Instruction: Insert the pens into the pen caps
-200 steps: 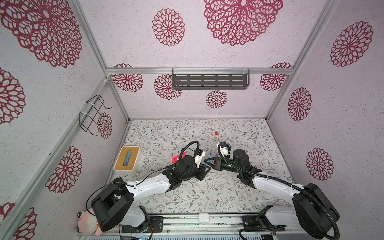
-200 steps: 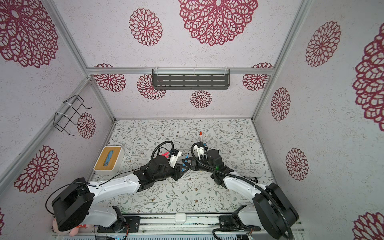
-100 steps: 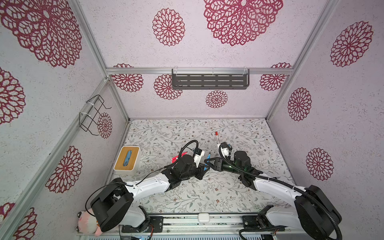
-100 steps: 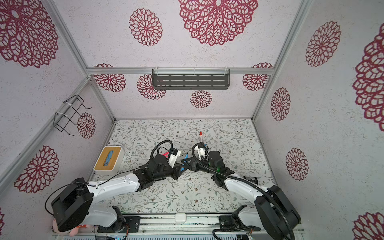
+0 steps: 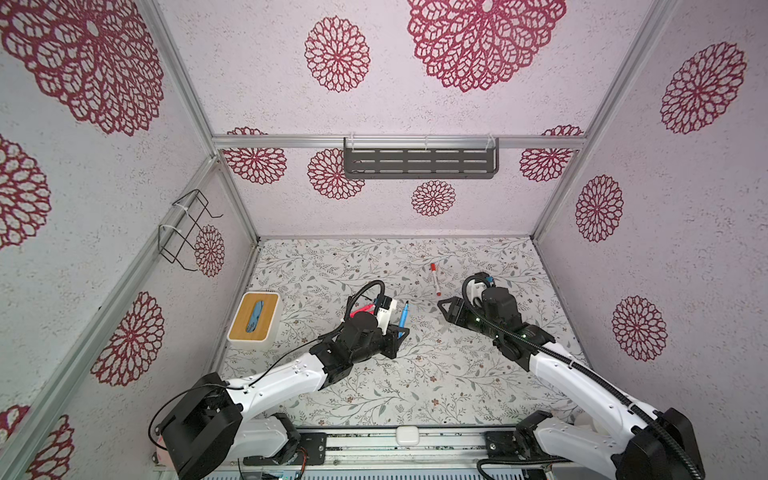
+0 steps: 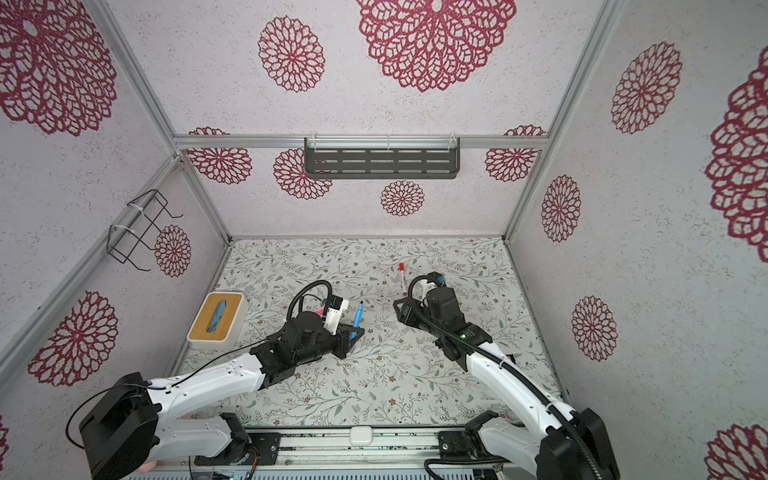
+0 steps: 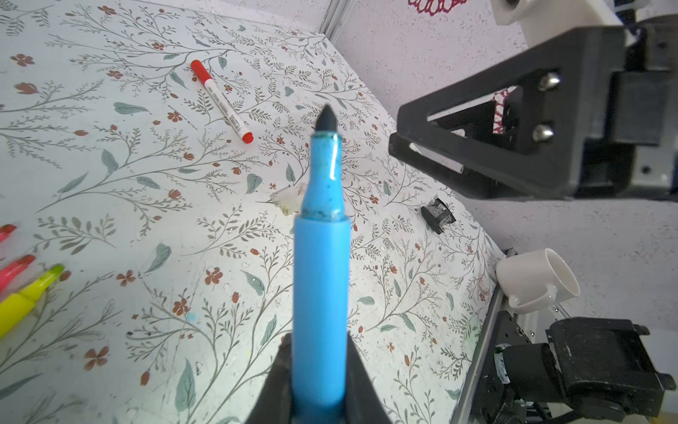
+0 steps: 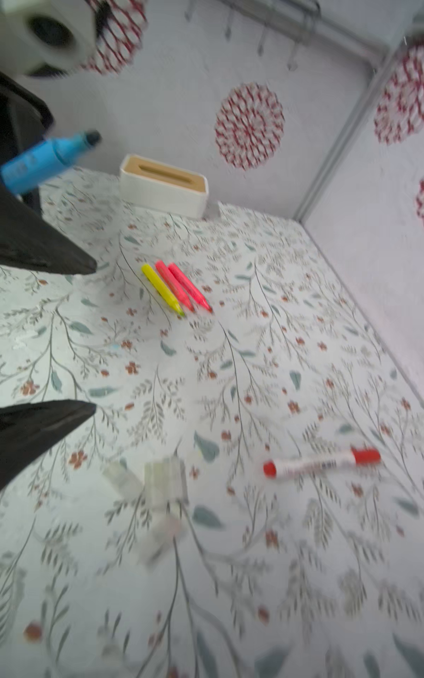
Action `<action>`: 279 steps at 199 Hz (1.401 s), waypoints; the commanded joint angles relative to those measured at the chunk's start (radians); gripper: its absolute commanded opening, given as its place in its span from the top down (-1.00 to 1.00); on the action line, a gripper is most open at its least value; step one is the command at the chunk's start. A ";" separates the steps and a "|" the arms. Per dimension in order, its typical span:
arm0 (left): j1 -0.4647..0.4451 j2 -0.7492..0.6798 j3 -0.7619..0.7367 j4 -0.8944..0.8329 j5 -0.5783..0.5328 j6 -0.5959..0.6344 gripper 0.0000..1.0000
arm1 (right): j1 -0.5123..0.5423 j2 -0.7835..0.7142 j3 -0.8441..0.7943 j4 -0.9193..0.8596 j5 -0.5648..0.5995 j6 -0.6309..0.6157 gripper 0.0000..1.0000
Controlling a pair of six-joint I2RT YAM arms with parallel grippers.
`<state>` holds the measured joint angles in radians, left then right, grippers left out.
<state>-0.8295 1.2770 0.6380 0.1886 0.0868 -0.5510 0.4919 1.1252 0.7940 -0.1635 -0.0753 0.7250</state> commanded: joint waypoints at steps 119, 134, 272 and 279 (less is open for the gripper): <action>-0.010 -0.120 -0.113 -0.021 -0.033 -0.015 1.00 | -0.093 0.473 0.346 -0.378 0.133 -0.484 0.07; -0.013 -0.126 -0.117 -0.021 -0.037 -0.016 1.00 | -0.110 0.512 0.369 -0.371 0.122 -0.468 0.06; -0.012 -0.187 -0.137 -0.064 -0.074 -0.015 1.00 | -0.148 0.769 0.456 -0.279 0.005 -0.392 0.77; -0.012 -0.187 -0.136 -0.067 -0.074 -0.014 1.00 | -0.148 0.769 0.451 -0.275 0.000 -0.392 0.79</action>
<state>-0.8371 1.1042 0.5095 0.1341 0.0299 -0.5621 0.3477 1.8931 1.2308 -0.4572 -0.0406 0.3164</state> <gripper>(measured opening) 0.183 0.119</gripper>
